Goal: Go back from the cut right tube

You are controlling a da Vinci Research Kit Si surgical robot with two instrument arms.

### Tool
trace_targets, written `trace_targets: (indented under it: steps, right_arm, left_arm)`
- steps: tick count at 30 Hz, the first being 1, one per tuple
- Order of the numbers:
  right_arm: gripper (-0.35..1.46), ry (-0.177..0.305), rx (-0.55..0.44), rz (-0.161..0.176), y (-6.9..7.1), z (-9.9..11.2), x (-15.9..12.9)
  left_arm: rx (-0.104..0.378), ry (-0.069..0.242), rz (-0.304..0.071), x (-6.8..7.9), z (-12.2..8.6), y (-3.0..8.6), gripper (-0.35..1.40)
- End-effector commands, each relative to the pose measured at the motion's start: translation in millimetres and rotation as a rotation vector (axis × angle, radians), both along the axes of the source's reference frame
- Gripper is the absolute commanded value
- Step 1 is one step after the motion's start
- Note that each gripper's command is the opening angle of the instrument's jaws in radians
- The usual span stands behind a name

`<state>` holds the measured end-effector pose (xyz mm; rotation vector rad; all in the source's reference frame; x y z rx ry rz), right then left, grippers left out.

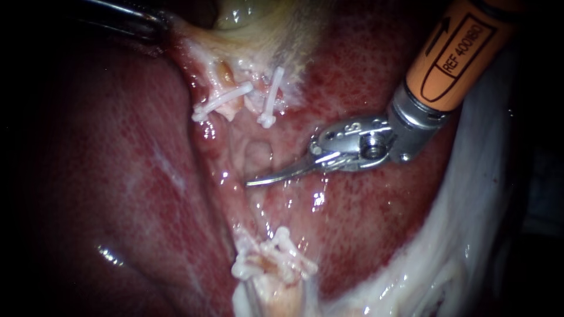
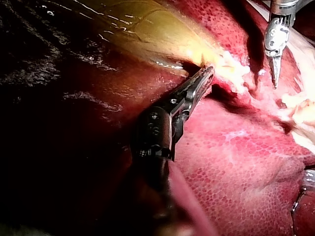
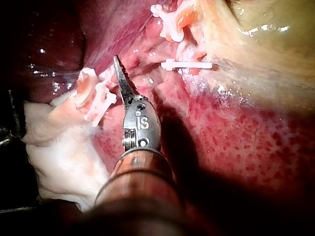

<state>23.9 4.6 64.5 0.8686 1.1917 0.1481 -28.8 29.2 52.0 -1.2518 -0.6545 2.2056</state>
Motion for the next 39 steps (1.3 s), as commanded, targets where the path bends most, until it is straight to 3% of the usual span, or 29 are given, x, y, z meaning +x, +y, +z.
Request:
trace_targets:
  steps: [1, 5, 8, 10, 11, 14, 18, 21, 22, 25, 29, 32, 39]
  right_arm:
    - [-0.35, 0.0, 0.0, 0.001, 0.0, 0.0, 0.0]
    - [-0.35, 0.001, 0.0, 0.0, 0.0, -0.1, 0.0]
    - [0.78, 0.012, 0.003, 0.021, 0.1, -0.2, 0.2]
    - [1.25, 0.03, 0.007, 0.055, 0.1, -0.3, 0.4]
    - [1.33, 0.034, 0.007, 0.074, 0.0, -0.3, 0.5]
    - [1.43, 0.025, -0.001, 0.099, -0.1, -0.3, 0.8]
    - [1.43, 0.024, -0.001, 0.098, -0.1, -0.3, 0.7]
    - [1.43, 0.01, -0.012, 0.119, -0.3, -0.4, 0.1]
    - [1.43, 0.004, -0.017, 0.135, -0.4, -0.5, -0.2]
    - [1.43, -0.072, -0.048, 0.236, -0.9, -1.0, -2.1]
    - [1.43, -0.135, -0.187, 0.316, -1.8, -1.8, -5.1]
    - [1.43, -0.196, -0.302, 0.319, -2.4, -2.5, -7.5]
    - [1.43, -0.373, -0.438, 0.249, -2.9, -4.0, -11.0]
  left_arm:
    - [-0.001, 0.001, -0.002, 0.0, 0.0, 0.0, -0.35]
    - [-0.001, 0.001, -0.002, 0.0, 0.0, 0.0, -0.35]
    - [-0.001, 0.001, -0.002, 0.0, 0.0, 0.0, -0.35]
    - [-0.001, 0.001, -0.002, 0.0, 0.0, 0.0, -0.35]
    - [-0.001, 0.001, -0.002, 0.0, 0.0, 0.0, -0.35]
    - [-0.001, 0.001, -0.002, 0.0, 0.0, 0.0, -0.35]
    - [-0.001, 0.001, -0.002, 0.1, 0.0, 0.0, -0.35]
    - [-0.001, 0.001, -0.002, 0.1, 0.0, 0.0, -0.35]
    - [-0.001, 0.001, -0.002, 0.1, 0.0, 0.0, -0.35]
    - [-0.001, 0.001, -0.001, 0.2, 0.0, 0.0, -0.35]
    - [-0.001, 0.001, -0.001, 0.3, 0.1, 0.0, -0.35]
    - [-0.001, 0.001, -0.001, 0.3, 0.1, 0.0, -0.35]
    - [-0.001, 0.001, -0.001, 0.2, 0.1, 0.0, -0.35]
